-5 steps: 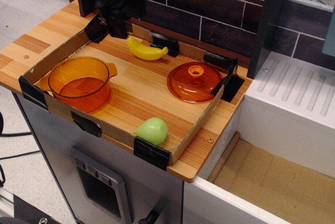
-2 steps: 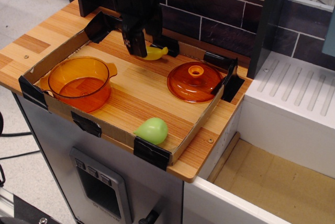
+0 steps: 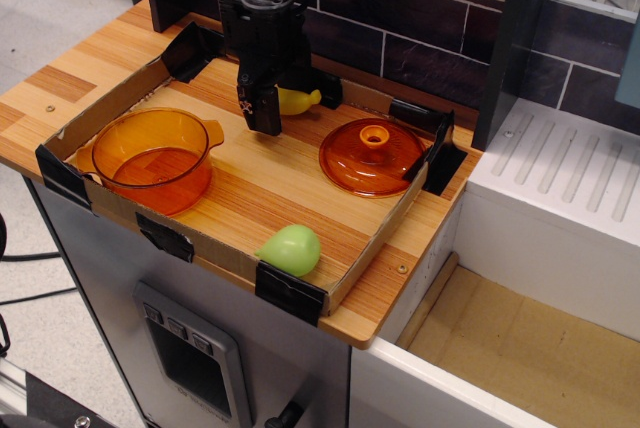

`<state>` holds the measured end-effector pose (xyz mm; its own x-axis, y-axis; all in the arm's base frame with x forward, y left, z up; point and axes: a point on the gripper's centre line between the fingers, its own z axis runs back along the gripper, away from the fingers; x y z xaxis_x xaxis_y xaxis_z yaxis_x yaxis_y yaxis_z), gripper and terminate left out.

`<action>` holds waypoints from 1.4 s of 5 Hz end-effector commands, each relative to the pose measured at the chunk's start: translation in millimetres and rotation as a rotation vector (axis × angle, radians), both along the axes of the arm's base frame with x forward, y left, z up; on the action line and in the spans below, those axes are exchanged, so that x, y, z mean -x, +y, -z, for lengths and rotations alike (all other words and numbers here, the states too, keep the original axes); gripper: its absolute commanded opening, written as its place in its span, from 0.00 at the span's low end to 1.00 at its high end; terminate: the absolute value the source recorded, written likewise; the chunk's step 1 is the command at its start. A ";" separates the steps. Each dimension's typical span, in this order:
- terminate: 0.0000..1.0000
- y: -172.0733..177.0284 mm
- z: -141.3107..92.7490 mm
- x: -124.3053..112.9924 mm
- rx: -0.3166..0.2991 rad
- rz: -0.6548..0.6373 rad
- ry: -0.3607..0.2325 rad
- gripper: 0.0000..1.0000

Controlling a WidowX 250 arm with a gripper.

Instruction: Put banana in pot

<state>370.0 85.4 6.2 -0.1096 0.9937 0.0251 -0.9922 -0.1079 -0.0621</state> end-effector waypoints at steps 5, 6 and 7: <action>0.00 12.9 -84.8 5.8 0.001 0.008 -0.173 0.00; 0.00 14.8 -112.0 25.0 0.050 0.031 -0.182 0.00; 0.00 30.2 -105.2 55.2 0.022 0.102 -0.110 0.00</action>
